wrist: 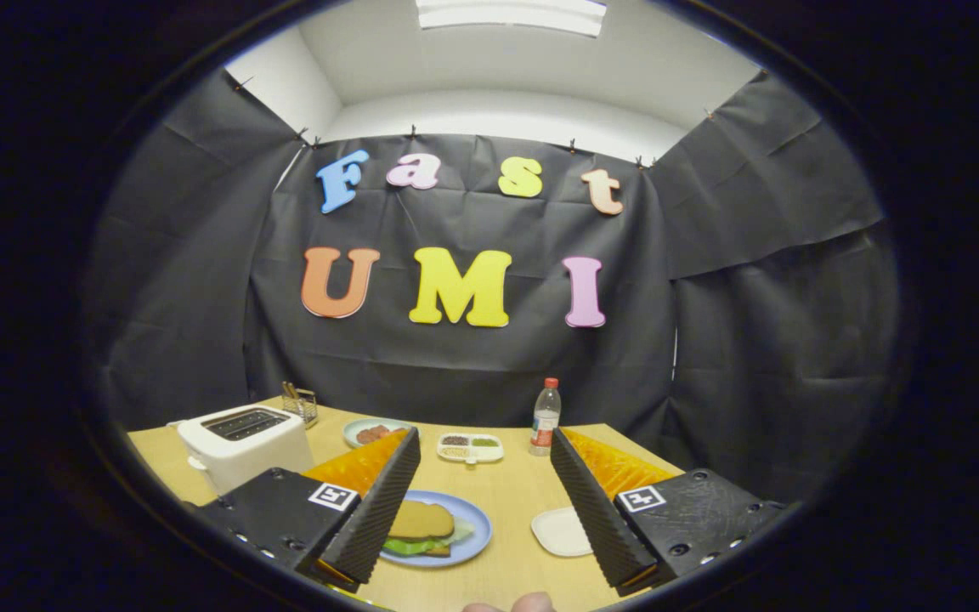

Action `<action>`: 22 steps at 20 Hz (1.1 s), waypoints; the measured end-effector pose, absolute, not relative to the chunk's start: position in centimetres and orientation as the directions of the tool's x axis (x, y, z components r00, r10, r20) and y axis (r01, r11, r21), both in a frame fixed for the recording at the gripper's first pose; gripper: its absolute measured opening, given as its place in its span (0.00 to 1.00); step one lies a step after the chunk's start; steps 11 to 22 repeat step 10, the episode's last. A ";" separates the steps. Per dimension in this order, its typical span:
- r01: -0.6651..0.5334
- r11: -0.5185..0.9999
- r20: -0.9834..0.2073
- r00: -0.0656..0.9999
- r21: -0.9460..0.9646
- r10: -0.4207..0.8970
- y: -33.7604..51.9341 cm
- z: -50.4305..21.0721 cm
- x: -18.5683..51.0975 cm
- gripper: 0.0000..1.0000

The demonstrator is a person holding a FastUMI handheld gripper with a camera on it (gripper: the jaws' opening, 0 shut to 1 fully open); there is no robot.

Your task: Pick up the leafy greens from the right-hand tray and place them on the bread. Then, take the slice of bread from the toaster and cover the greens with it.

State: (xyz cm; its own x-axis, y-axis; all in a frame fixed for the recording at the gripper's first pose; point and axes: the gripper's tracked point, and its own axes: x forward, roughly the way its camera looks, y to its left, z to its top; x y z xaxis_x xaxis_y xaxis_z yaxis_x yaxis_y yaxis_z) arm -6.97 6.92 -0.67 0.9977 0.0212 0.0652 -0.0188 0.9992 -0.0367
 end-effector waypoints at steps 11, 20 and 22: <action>-0.043 0.999 0.086 0.995 -0.026 0.045 7.5 -0.3 -8.0 0.95; -0.043 0.999 0.086 0.995 -0.026 0.045 7.5 -0.3 -8.0 0.95; -0.043 0.999 0.086 0.995 -0.026 0.045 7.5 -0.3 -8.0 0.95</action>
